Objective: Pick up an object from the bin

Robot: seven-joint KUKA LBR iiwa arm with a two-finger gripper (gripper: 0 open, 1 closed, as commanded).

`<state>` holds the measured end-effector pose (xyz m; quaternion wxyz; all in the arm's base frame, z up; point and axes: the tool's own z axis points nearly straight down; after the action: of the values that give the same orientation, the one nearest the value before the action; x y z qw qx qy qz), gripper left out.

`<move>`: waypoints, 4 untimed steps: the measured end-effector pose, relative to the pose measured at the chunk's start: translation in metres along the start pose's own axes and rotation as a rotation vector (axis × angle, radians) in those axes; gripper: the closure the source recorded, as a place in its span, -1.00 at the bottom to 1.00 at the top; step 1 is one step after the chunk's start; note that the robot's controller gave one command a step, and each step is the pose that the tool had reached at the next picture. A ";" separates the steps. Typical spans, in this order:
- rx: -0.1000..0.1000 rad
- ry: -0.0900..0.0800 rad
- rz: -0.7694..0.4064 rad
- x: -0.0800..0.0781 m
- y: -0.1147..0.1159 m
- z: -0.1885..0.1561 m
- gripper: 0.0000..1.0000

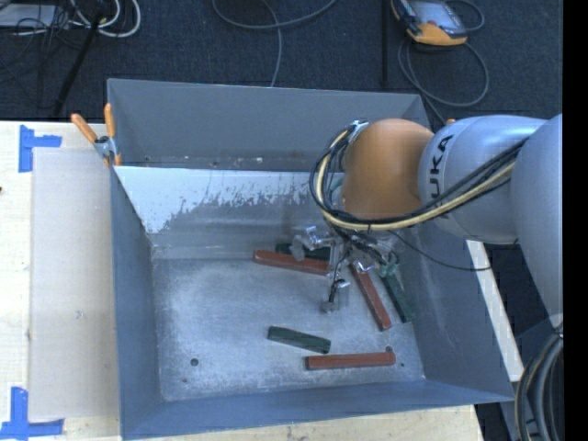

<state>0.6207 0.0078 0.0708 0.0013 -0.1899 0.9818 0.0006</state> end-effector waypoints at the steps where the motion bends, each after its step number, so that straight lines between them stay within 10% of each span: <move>1: 0.003 -0.013 0.002 -0.003 -0.001 -0.004 1.00; 2: 0.000 0.002 0.002 0.001 -0.001 0.000 -1.00; 3: -0.002 0.002 0.044 0.001 -0.002 0.000 -1.00; 4: 0.001 -0.009 0.045 -0.002 -0.003 -0.003 1.00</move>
Offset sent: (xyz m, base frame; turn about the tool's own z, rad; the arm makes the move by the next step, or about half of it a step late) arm 0.0000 0.0000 0.0000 0.0000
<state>0.6233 0.0059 0.0741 0.0059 -0.1678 0.9858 0.0008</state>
